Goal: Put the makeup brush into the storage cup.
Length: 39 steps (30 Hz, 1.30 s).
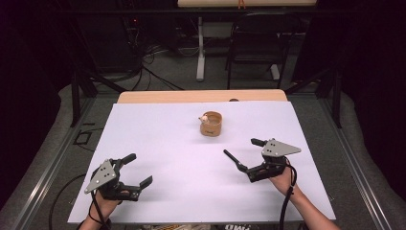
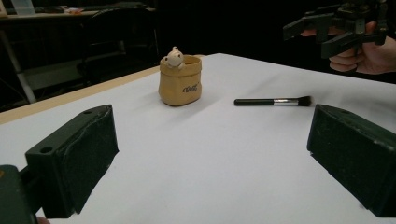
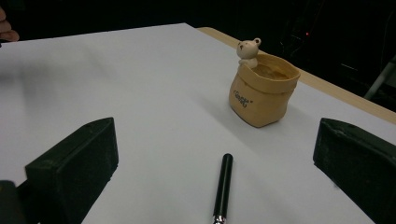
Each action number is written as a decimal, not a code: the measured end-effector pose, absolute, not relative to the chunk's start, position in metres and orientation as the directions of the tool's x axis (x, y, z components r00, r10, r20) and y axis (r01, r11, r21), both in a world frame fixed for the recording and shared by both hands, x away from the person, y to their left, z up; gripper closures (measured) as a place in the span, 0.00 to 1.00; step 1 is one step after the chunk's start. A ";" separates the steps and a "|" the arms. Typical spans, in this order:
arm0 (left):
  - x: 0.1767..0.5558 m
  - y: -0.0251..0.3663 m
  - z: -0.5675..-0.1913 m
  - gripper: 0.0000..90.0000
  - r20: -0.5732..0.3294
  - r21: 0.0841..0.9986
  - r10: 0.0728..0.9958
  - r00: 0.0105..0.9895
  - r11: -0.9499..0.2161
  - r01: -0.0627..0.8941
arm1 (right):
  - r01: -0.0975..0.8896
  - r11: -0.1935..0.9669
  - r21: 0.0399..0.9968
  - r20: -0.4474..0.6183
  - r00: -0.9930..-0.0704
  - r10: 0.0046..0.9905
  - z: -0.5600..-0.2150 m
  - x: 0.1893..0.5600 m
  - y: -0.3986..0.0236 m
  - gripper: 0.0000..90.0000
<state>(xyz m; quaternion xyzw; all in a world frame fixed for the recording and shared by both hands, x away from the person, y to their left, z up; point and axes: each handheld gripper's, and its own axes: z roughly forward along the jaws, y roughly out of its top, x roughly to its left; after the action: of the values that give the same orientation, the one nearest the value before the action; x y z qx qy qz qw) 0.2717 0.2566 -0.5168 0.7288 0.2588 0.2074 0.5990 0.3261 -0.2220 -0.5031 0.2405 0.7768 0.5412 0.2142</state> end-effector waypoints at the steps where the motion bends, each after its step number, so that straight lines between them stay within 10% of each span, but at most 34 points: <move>1: 0.272 0.256 -0.517 0.02 -0.006 0.980 0.626 0.780 -0.151 0.129 | 0.141 0.298 0.944 -0.073 -0.792 0.606 -0.503 0.327 -0.222 0.00; 39: 0.272 0.254 -0.517 0.02 0.005 0.978 0.611 0.792 -0.168 0.123 | 0.187 0.277 0.943 -0.034 -0.772 0.634 -0.498 0.373 -0.199 0.00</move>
<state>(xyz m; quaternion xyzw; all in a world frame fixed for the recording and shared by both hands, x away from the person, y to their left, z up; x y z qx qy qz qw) 0.2717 0.2545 -0.5168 0.7361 0.2493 0.2051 0.5949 0.3733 -0.1990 -0.4984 0.2660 0.7716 0.5392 0.2077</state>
